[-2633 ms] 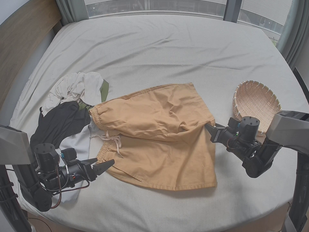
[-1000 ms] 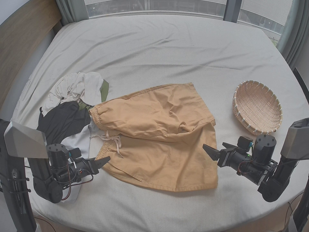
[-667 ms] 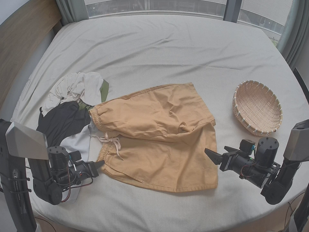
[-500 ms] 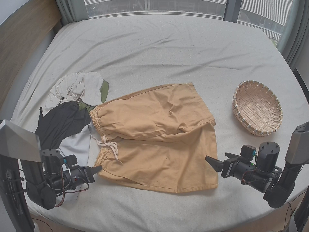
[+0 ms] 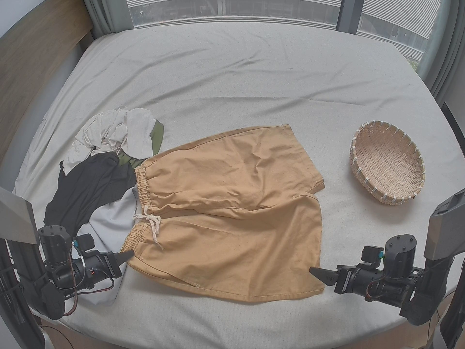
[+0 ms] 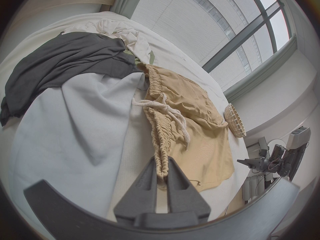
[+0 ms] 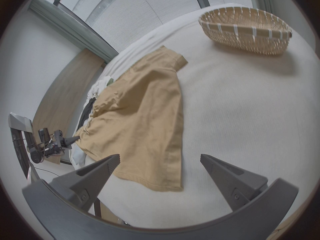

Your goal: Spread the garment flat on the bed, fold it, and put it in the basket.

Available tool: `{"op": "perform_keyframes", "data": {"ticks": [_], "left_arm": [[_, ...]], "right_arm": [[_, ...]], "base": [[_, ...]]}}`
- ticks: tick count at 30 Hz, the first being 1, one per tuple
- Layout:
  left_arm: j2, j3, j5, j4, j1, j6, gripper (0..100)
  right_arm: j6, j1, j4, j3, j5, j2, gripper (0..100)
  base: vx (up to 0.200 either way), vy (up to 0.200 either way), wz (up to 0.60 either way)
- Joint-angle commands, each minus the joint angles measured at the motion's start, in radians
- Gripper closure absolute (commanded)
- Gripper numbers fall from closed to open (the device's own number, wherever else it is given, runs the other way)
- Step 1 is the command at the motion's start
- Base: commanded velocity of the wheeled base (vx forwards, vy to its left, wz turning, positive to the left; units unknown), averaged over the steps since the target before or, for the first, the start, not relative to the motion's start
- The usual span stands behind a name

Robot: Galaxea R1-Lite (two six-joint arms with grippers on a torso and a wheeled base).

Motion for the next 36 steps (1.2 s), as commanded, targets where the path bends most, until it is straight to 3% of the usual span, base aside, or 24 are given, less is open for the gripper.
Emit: {"op": "perform_keyframes", "data": {"ticks": [1,12,13,25,30,31,36], "left_arm": [[-0.002,0.005,0.001,-0.001,-0.026,0.000,100],[0.001,0.008,0.001,-0.001,-0.036,0.000,100],[0.001,0.010,0.001,-0.001,-0.036,0.000,100],[0.003,0.020,0.001,-0.001,-0.038,-0.003,100],[0.007,0.031,-0.001,-0.001,-0.062,-0.007,100],[0.009,0.036,-0.001,-0.001,-0.079,-0.009,100],[0.010,0.054,-0.003,-0.001,-0.122,-0.030,100]], "right_arm": [[0.014,0.006,-0.001,0.010,0.002,0.071,0],[0.044,0.045,-0.002,0.007,0.006,0.154,0],[0.044,0.045,-0.002,-0.005,0.006,0.158,100],[0.037,0.035,-0.002,0.009,-0.004,0.141,100],[-0.005,-0.012,0.013,0.039,-0.013,-0.009,100],[-0.045,-0.047,0.056,0.039,-0.021,-0.043,100],[-0.117,-0.092,0.122,0.039,-0.023,-0.056,100]], "base": [[0.000,0.000,0.00],[0.000,0.000,0.00],[0.000,0.000,0.00],[0.000,0.000,0.00],[0.000,0.000,0.00],[0.000,0.000,0.00],[0.000,0.000,0.00]]}}
